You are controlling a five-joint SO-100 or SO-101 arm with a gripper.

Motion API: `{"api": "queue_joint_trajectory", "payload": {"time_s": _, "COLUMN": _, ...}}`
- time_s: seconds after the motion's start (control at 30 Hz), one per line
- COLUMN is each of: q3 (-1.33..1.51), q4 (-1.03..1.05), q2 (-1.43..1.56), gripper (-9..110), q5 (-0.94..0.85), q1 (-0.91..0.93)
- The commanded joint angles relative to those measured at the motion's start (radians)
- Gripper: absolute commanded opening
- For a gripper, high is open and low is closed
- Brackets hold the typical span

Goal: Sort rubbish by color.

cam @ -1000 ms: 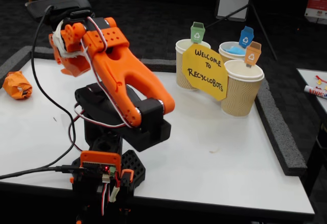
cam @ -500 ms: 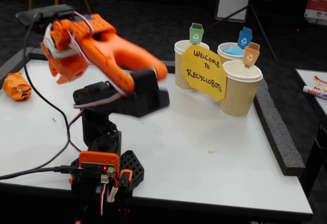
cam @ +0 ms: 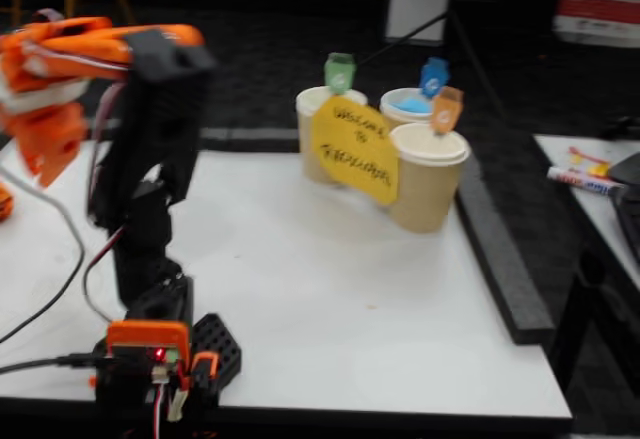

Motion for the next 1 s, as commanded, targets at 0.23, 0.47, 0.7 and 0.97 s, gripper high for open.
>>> {"api": "queue_joint_trajectory", "payload": {"time_s": 0.23, "q3": -0.419, "q4": 0.025, "q2": -0.316, "gripper": 21, "q5": -0.021, "q1": -0.083}}
{"api": "queue_joint_trajectory", "payload": {"time_s": 0.47, "q3": -0.569, "q4": 0.081, "q2": -0.483, "gripper": 41, "q5": -0.021, "q1": -0.101}}
{"api": "queue_joint_trajectory", "payload": {"time_s": 0.7, "q3": -0.704, "q4": 0.077, "q2": -0.635, "gripper": 40, "q5": -0.021, "q1": -0.100}}
{"api": "queue_joint_trajectory", "payload": {"time_s": 0.97, "q3": -0.841, "q4": 0.064, "q2": -0.775, "gripper": 17, "q5": -0.021, "q1": -0.086}}
